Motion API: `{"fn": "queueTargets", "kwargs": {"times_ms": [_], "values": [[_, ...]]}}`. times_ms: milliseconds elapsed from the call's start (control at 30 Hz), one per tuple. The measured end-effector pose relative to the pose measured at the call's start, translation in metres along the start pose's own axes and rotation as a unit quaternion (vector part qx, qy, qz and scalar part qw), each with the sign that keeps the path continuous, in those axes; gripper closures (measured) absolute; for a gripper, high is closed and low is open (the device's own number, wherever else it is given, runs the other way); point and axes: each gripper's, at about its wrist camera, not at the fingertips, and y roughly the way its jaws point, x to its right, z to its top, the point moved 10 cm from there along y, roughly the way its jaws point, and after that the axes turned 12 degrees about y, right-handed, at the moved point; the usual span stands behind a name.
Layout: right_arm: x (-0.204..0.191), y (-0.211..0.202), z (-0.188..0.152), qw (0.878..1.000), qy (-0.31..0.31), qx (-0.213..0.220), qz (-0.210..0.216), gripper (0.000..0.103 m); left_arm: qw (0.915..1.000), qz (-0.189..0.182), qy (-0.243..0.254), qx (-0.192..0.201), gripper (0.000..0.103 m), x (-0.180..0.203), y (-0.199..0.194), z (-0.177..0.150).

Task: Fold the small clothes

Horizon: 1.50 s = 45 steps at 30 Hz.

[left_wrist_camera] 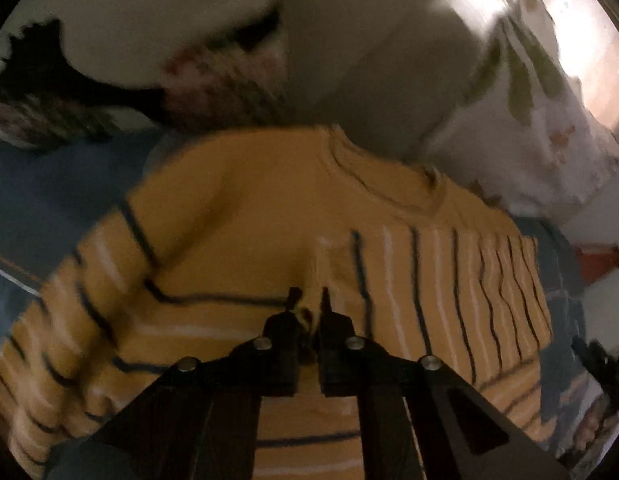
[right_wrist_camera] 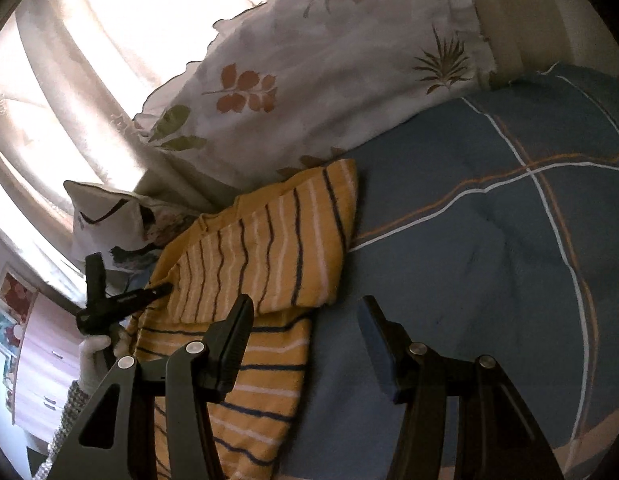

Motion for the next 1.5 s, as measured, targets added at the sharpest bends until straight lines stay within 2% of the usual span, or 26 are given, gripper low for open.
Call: {"fn": "queueTargets", "kwargs": {"times_ms": [67,100,200,333,433,533,700,867,967,1000,1100,1200,1267,1367,1500], "values": [[0.003,0.004,0.002,1.0,0.001,-0.003,-0.002,0.044,0.9995,0.001,-0.024,0.019,0.097,-0.013,-0.006,0.008],[0.004,0.007,0.003,1.0,0.001,-0.006,-0.004,0.044,0.9993,0.016,-0.029,0.019,0.097,-0.02,-0.006,0.01],[0.006,0.015,0.004,1.0,-0.003,-0.014,-0.009,0.044,0.9977,0.059,-0.033,0.006,0.097,-0.032,0.001,0.009],[0.0,0.021,0.003,1.0,-0.012,-0.023,-0.008,0.044,0.994,0.09,-0.062,0.004,0.096,-0.052,0.008,0.006],[-0.004,0.026,-0.002,0.999,-0.023,-0.032,-0.012,0.044,0.9918,0.103,-0.077,-0.003,0.091,-0.059,0.013,0.001],[-0.003,0.027,-0.01,0.999,-0.024,-0.039,-0.012,0.043,0.9944,0.074,-0.075,-0.003,0.087,-0.051,0.007,-0.002],[0.001,0.015,-0.026,0.999,-0.014,-0.043,-0.007,0.042,0.9969,0.022,-0.076,0.008,0.072,-0.035,-0.041,-0.028],[0.005,-0.001,-0.062,0.998,-0.012,-0.059,-0.003,0.041,0.9965,-0.008,-0.077,0.03,0.06,-0.023,-0.106,-0.086],[0.007,-0.008,-0.094,0.997,-0.006,-0.082,0.005,0.041,0.996,-0.001,-0.083,0.035,0.059,-0.03,-0.139,-0.138],[0.006,-0.01,-0.105,0.996,-0.002,-0.089,0.011,0.041,0.9958,0.002,-0.086,0.032,0.059,-0.03,-0.138,-0.142],[0.0,-0.018,-0.132,0.995,-0.003,-0.099,0.025,0.041,0.994,0.012,-0.105,0.027,0.059,-0.042,-0.158,-0.194],[-0.009,-0.023,-0.154,0.993,-0.009,-0.112,0.036,0.041,0.9922,0.013,-0.123,0.019,0.059,-0.043,-0.158,-0.228],[-0.015,-0.026,-0.17,0.992,-0.013,-0.121,0.044,0.04,0.9905,-0.005,-0.137,0.016,0.059,-0.041,-0.158,-0.248],[-0.024,-0.031,-0.194,0.989,-0.023,-0.136,0.056,0.04,0.989,-0.028,-0.141,0.034,0.056,-0.028,-0.164,-0.258],[-0.032,-0.039,-0.224,0.987,-0.037,-0.142,0.068,0.04,0.9867,-0.071,-0.139,0.044,0.044,-0.004,-0.169,-0.269]]}}
